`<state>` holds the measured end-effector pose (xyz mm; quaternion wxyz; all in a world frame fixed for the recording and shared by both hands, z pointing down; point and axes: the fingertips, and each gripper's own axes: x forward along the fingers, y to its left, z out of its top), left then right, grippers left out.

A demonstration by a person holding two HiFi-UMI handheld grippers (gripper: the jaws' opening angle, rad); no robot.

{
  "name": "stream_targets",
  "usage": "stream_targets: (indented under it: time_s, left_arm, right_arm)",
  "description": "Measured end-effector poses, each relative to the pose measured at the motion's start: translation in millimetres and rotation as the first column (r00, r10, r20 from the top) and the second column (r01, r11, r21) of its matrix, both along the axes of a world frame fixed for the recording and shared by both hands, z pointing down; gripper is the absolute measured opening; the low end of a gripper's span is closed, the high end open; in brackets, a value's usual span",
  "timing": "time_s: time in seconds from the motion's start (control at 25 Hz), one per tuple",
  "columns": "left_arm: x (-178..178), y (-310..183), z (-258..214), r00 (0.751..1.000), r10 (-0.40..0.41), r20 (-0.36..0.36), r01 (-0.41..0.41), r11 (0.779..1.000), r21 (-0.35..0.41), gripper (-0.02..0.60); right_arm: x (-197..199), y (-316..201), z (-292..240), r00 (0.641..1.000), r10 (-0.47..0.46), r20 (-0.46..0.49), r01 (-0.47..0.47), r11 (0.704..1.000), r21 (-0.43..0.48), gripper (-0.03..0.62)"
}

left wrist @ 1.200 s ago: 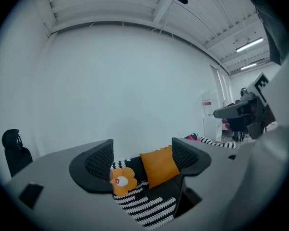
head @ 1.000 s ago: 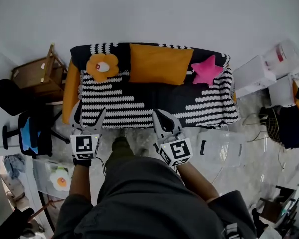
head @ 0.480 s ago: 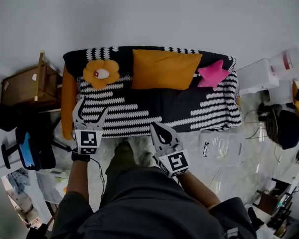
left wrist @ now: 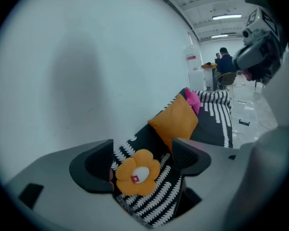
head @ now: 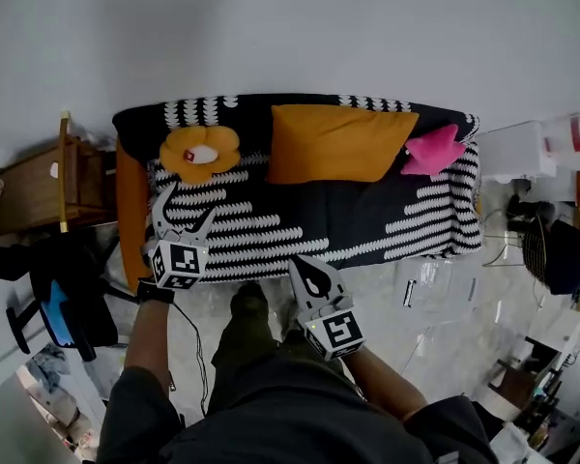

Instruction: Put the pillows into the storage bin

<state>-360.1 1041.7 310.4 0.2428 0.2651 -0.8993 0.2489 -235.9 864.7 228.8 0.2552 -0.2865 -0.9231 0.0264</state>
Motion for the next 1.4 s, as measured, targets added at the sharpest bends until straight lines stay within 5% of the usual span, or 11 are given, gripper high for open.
stream_targets:
  time_s: [0.36, 0.68, 1.12, 1.4]
  left_arm:
    - [-68.0, 7.8, 95.2, 0.991, 0.091, -0.094, -0.103, 0.986, -0.132, 0.379]
    - [-127.7, 19.8, 175.2, 0.976, 0.140, -0.168, -0.180, 0.950, -0.254, 0.379]
    - [-183.2, 35.2, 262.3, 0.945, 0.198, -0.261, -0.293, 0.869, -0.399, 0.379]
    - [-200.2, 50.3, 310.3, 0.904, 0.226, -0.363, -0.384, 0.802, -0.457, 0.379]
  right_arm:
    - [-34.0, 3.8, 59.8, 0.993, 0.051, -0.109, -0.051, 0.999, 0.006, -0.001]
    - [-37.7, 4.8, 106.7, 0.975, 0.075, -0.211, -0.073, 0.997, 0.016, -0.001]
    - [-55.3, 4.3, 157.7, 0.952, 0.113, -0.285, -0.112, 0.994, 0.020, -0.001]
    - [-106.9, 16.3, 190.8, 0.975, 0.074, -0.208, -0.071, 0.997, 0.024, -0.002]
